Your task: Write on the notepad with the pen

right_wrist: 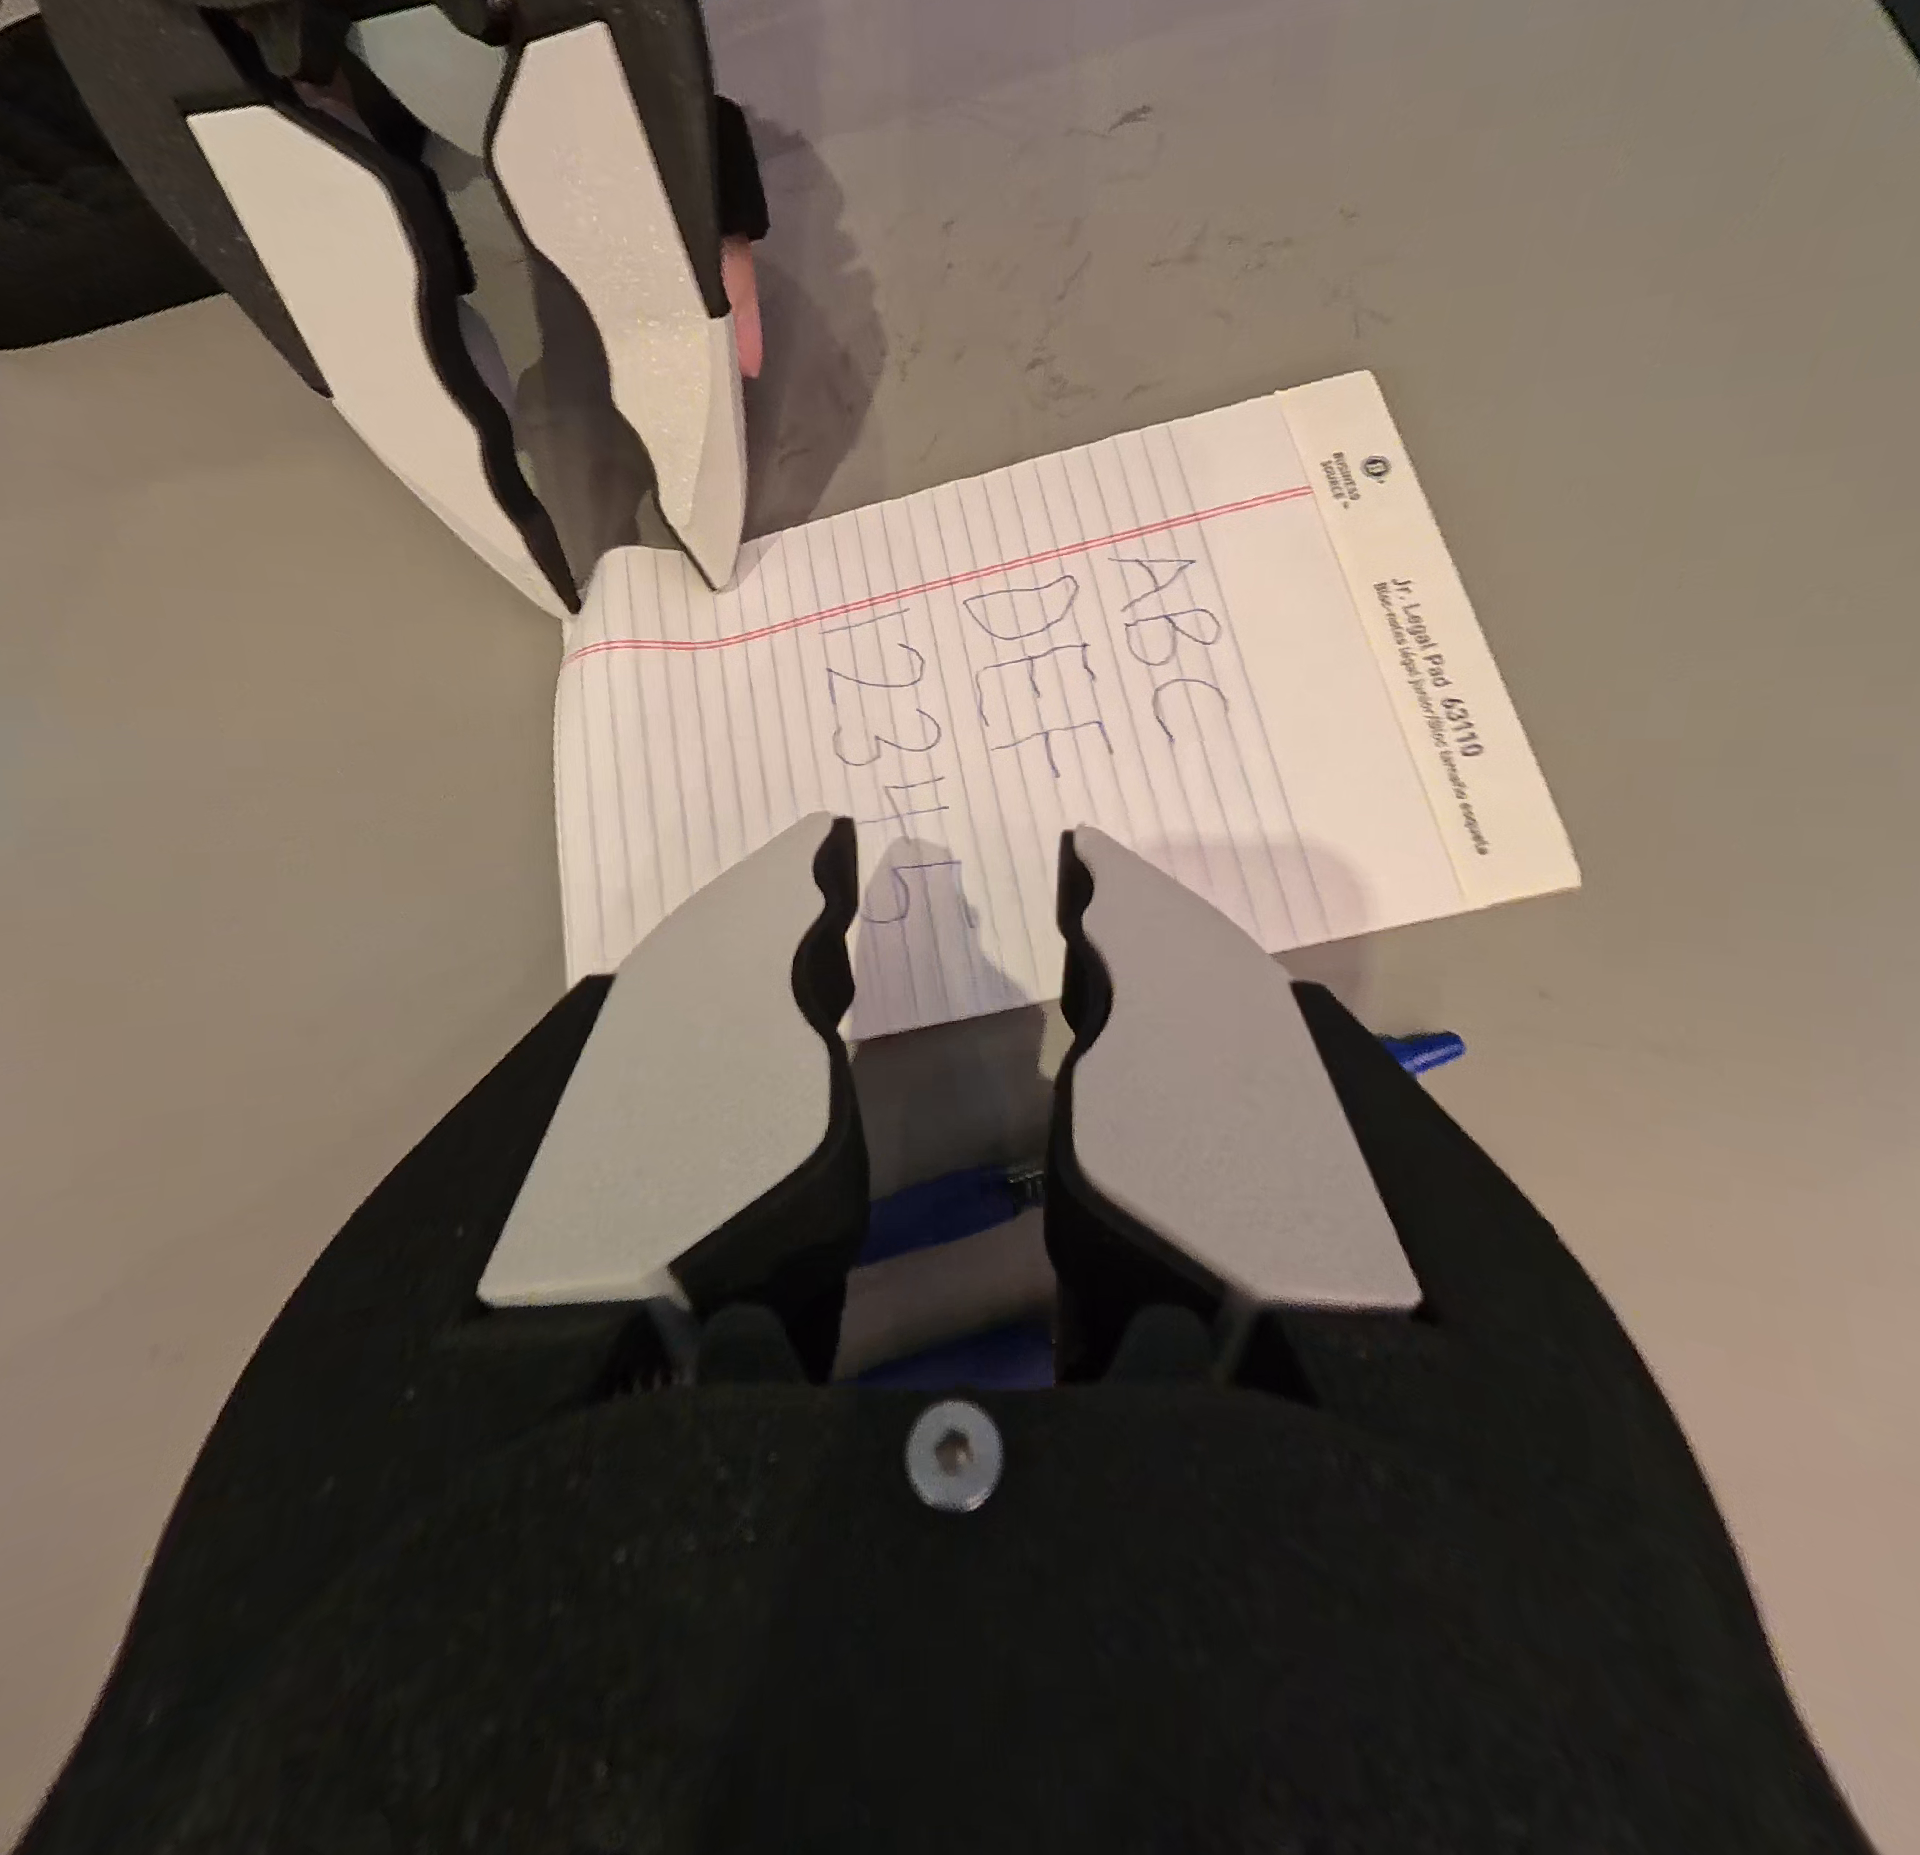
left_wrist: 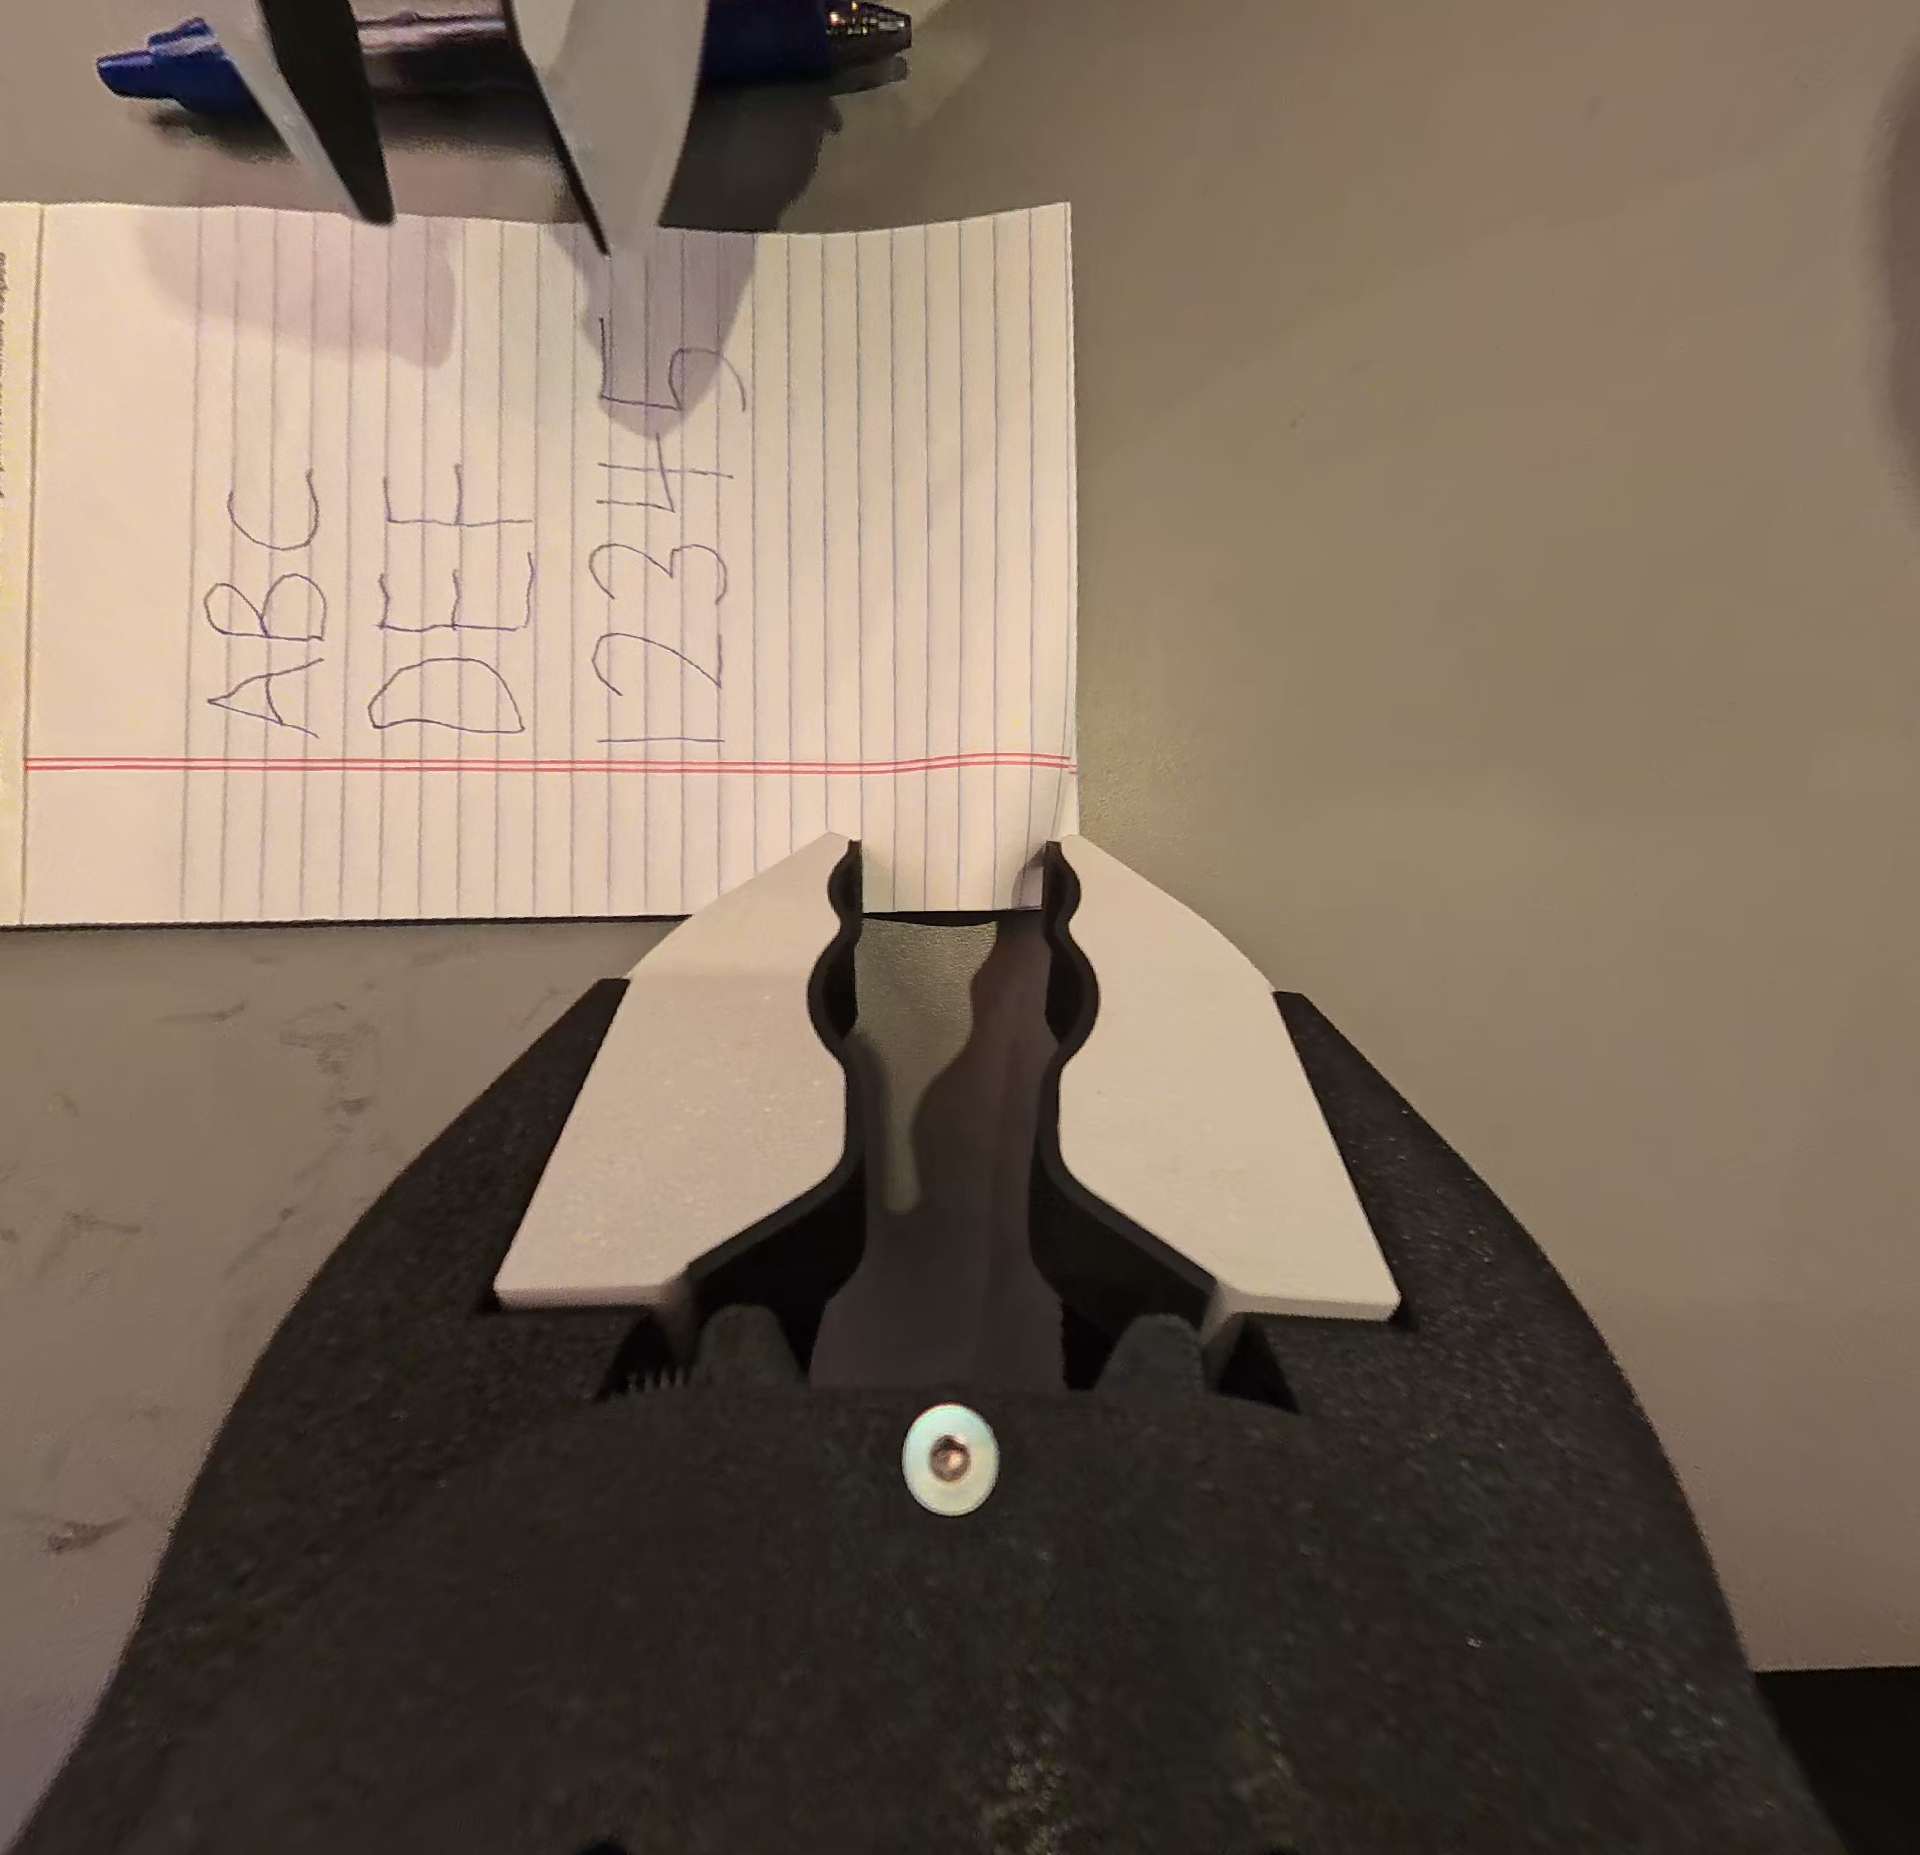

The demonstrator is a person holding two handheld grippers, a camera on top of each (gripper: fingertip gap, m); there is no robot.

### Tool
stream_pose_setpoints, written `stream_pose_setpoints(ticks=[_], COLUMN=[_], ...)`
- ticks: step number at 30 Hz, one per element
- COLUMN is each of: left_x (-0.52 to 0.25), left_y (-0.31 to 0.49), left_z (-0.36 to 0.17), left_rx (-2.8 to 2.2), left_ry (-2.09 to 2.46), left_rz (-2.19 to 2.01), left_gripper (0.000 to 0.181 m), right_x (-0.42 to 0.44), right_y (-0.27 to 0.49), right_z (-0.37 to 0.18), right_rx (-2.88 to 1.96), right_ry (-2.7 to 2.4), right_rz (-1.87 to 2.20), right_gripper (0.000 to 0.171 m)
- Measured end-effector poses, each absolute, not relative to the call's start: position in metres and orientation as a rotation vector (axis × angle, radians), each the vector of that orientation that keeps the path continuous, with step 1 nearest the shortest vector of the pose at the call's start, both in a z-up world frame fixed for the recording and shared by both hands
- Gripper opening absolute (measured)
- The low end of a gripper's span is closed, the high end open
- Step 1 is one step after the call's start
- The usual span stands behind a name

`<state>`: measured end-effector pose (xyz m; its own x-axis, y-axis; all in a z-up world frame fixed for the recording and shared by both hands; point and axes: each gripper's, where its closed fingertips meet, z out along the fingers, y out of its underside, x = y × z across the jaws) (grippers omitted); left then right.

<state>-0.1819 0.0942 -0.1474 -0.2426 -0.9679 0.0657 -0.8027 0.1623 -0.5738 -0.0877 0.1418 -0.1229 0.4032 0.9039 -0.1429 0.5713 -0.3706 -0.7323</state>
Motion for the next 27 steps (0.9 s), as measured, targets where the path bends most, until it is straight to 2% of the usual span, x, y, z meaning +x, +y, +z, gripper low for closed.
stream_pose_setpoints(ticks=[6,14,17,21,25,27], left_x=[-0.181,-0.180,-0.180,-0.180,-0.180,-0.180], left_y=[0.096,0.097,0.097,0.097,0.097,0.097], left_z=[-0.146,-0.146,-0.145,-0.145,-0.145,-0.145], left_rx=[-1.734,-1.758,-1.766,-1.785,-1.800,-1.801], left_ry=[2.086,2.055,2.047,2.032,2.016,2.011], left_rz=[-0.798,-0.834,-0.845,-0.869,-0.894,-0.900], left_gripper=[0.025,0.023,0.022,0.022,0.022,0.022], right_x=[-0.110,-0.126,-0.128,-0.131,-0.132,-0.130], right_y=[0.108,0.088,0.082,0.082,0.080,0.083], right_z=[-0.118,-0.112,-0.111,-0.121,-0.133,-0.138], right_rx=[-1.933,-1.789,-1.719,-1.669,-1.645,-1.645], right_ry=[-1.467,-1.622,-1.700,-1.814,-1.928,-1.953], right_rz=[0.867,0.853,0.769,0.551,0.369,0.285], right_gripper=[0.037,0.041,0.051,0.052,0.048,0.040])
